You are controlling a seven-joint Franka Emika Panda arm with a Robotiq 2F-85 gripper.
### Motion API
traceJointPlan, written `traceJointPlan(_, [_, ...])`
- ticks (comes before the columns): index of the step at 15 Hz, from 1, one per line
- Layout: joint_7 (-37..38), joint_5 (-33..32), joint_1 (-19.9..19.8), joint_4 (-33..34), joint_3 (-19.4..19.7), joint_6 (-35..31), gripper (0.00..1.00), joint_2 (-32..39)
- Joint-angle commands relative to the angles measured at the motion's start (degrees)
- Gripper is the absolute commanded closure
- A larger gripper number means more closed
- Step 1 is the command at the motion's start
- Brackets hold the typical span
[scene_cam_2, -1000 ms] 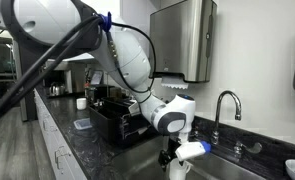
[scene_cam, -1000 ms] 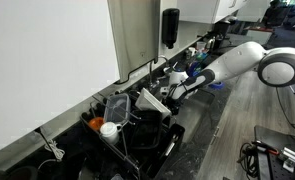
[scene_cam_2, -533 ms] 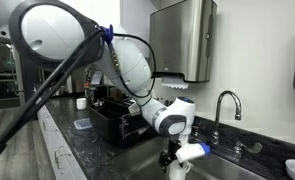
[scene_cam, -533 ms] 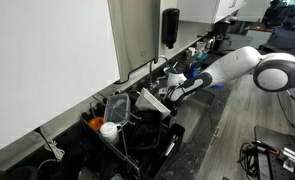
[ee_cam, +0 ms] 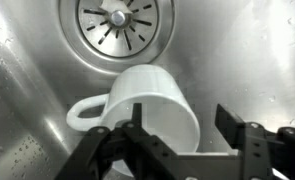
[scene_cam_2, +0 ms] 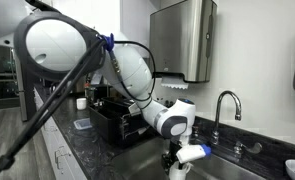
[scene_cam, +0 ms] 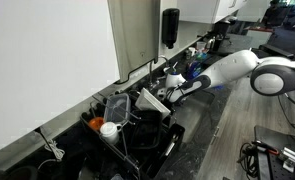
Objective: Take the white cup out of the sink and hang it on the cup hanger
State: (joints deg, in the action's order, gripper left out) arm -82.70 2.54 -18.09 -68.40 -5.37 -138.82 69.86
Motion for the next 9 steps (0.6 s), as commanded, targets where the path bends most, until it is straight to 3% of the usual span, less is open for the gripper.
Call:
traceJointPlan(1, [0.85, -0.95, 0.48, 2.96, 0.55, 1.35, 0.55, 1.65])
traceJointPlan(7, [0.44, -1.23, 0.22, 2.74, 0.56, 0.37, 0.97, 1.21])
traceJointPlan(9, [0.40, -1.30, 0.02, 1.23, 0.50, -0.01, 1.00, -0.27])
